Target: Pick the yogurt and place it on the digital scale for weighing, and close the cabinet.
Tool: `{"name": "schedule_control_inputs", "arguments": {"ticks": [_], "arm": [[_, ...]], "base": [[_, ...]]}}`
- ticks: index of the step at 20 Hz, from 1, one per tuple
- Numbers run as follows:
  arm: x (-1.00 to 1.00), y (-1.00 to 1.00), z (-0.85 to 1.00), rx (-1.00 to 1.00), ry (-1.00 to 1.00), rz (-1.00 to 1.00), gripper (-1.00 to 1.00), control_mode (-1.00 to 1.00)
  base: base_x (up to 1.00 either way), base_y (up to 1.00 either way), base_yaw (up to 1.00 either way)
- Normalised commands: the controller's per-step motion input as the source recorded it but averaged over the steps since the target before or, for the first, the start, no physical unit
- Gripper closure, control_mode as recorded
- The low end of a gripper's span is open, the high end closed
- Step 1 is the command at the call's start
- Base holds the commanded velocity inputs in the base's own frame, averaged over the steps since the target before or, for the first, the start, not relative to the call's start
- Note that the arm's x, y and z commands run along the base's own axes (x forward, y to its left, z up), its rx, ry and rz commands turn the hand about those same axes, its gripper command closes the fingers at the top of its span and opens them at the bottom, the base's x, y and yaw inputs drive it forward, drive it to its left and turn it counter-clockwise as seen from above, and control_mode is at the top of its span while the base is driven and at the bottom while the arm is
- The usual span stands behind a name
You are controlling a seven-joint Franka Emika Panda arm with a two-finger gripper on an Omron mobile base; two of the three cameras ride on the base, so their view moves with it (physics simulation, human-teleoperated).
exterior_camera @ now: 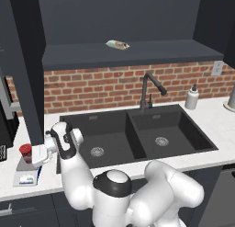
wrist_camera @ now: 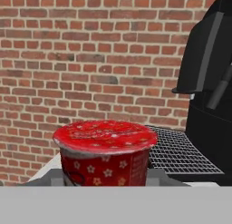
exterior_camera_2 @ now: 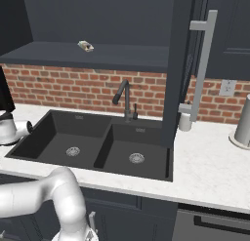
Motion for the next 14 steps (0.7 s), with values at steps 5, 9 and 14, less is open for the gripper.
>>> {"name": "schedule_control_inputs", "arguments": {"ticks": [5, 9, 14], "arm": [[-0.11, 0.00, -0.02, 0.00, 0.00, 0.00, -1.00, -1.00], [-0.13, -0.02, 0.00, 0.00, 0.00, 0.00, -1.00, -1.00], [-0.11, -0.16, 0.00, 0.00, 0.00, 0.00, -1.00, -1.00]], "base": [[0.00, 0.00, 0.00], [0.00, 0.00, 0.00], [0.00, 0.00, 0.00]]}}
